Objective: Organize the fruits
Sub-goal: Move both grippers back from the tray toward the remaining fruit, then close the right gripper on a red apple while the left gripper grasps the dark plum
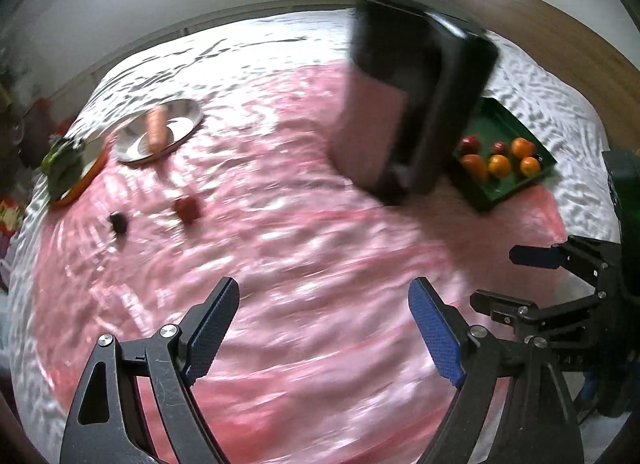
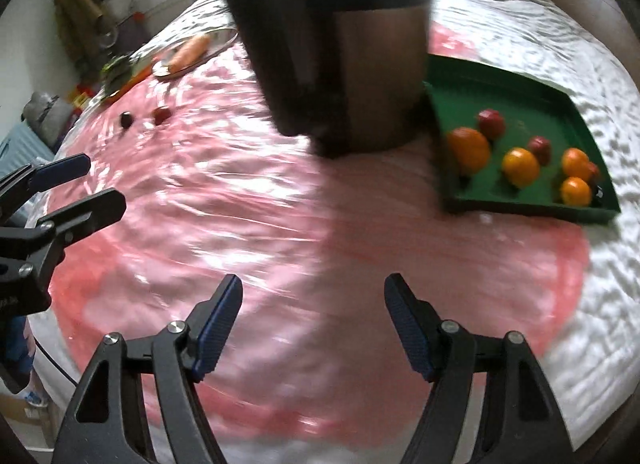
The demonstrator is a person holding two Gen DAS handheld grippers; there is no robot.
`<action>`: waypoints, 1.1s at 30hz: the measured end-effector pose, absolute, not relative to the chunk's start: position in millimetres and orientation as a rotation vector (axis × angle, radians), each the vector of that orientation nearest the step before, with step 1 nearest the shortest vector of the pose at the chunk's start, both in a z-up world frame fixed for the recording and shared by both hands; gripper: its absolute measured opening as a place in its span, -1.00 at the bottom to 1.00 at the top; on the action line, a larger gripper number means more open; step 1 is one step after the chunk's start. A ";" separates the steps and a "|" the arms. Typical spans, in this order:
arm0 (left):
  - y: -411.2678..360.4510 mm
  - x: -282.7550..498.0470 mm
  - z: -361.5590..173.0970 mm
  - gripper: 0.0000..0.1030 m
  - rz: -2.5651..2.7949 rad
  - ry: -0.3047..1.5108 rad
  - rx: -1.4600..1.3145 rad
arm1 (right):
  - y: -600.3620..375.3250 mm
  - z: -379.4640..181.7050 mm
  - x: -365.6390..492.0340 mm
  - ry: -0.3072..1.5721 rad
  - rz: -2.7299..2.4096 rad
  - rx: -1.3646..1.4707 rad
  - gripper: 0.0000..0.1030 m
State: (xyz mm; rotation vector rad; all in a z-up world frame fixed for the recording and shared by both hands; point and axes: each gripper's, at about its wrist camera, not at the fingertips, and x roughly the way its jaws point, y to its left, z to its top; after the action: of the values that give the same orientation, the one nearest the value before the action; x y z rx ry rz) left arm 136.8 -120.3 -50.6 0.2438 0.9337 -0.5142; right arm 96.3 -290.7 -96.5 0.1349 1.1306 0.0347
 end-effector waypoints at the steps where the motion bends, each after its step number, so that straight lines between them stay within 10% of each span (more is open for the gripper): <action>1: -112.0 138.0 -50.9 0.62 -0.503 0.935 0.238 | -283.9 -96.7 97.3 1.129 0.042 0.133 1.00; 33: 52.0 287.2 -91.2 0.62 -0.181 0.885 0.043 | -134.5 -110.2 251.0 1.018 0.342 0.114 1.00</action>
State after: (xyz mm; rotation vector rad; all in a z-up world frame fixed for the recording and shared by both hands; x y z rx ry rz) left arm 287.2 52.0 -91.2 0.0427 0.8846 -0.1808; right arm 251.0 -134.5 -110.2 0.1140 1.0178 0.3416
